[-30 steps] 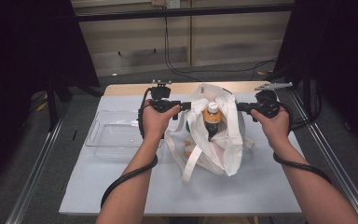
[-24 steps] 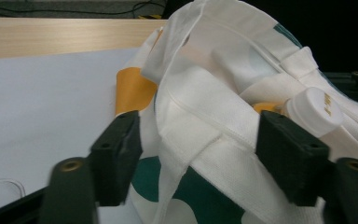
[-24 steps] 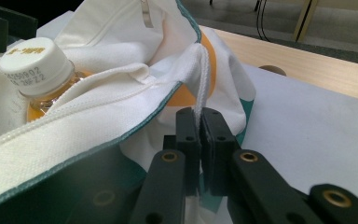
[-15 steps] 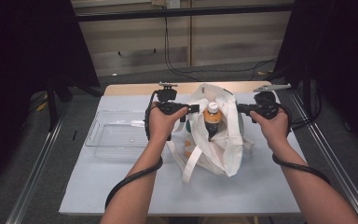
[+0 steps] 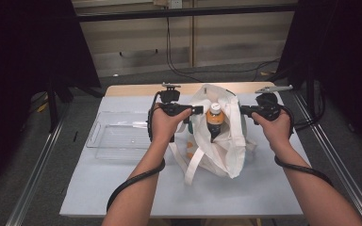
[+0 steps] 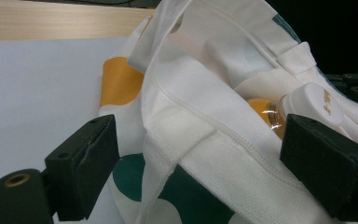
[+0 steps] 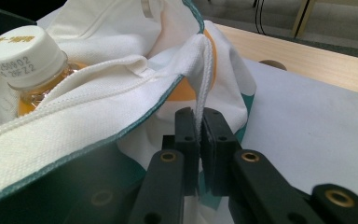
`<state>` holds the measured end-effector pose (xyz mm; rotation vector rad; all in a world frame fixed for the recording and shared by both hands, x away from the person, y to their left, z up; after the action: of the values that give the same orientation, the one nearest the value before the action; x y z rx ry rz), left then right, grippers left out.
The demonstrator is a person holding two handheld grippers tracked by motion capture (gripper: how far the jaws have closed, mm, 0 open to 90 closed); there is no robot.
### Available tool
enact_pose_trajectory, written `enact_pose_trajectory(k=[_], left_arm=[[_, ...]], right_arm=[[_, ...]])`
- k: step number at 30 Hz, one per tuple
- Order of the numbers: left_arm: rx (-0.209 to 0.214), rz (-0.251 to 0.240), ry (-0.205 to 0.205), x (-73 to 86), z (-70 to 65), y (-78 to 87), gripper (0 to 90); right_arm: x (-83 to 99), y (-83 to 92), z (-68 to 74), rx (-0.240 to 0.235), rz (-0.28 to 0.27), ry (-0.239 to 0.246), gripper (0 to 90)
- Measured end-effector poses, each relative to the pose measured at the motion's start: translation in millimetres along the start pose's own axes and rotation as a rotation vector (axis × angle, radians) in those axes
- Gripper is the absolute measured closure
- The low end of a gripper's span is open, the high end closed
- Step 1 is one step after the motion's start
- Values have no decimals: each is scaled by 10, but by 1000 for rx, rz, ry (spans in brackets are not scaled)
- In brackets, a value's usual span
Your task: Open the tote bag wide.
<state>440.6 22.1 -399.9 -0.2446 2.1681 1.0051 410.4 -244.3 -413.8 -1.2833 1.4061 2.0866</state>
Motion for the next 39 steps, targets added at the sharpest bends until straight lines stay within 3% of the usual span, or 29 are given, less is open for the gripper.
enact_pose_trajectory(k=[2,8,15,21,22,24,28,39], left_arm=[[-18,-5,-15,10,33,5,124],[4,19,-9,60,61,7,274],[-15,45,-13,118,98,-3,402],[-49,92,-49,176,102,-37,532],[-59,102,-59,180,107,-35,587],[-94,133,-81,199,122,-38,790],[-86,134,-58,232,145,-71,824],[-76,118,-44,241,168,-57,846]], right_arm=[[7,-6,-2,1,1,-2,865],[37,-16,-21,6,0,-12,876],[80,-35,-45,13,-3,-25,883],[109,-42,-66,18,-5,-35,884],[118,-42,-71,20,-4,-37,884],[136,-40,-88,25,-6,-43,884],[173,-41,-111,26,-8,-49,884],[301,-120,-138,20,19,-51,884]])
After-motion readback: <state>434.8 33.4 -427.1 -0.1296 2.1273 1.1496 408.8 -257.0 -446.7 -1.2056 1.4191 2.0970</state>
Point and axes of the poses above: each handheld gripper's, and its own axes: y roughly backward along the jaws, x roughly out of its underside, z roughly to its left, the point moved 4 cm from there along -y, roughly forward along the jaws, and after that the axes turned 2 degrees about y, right-handed, at the moved point
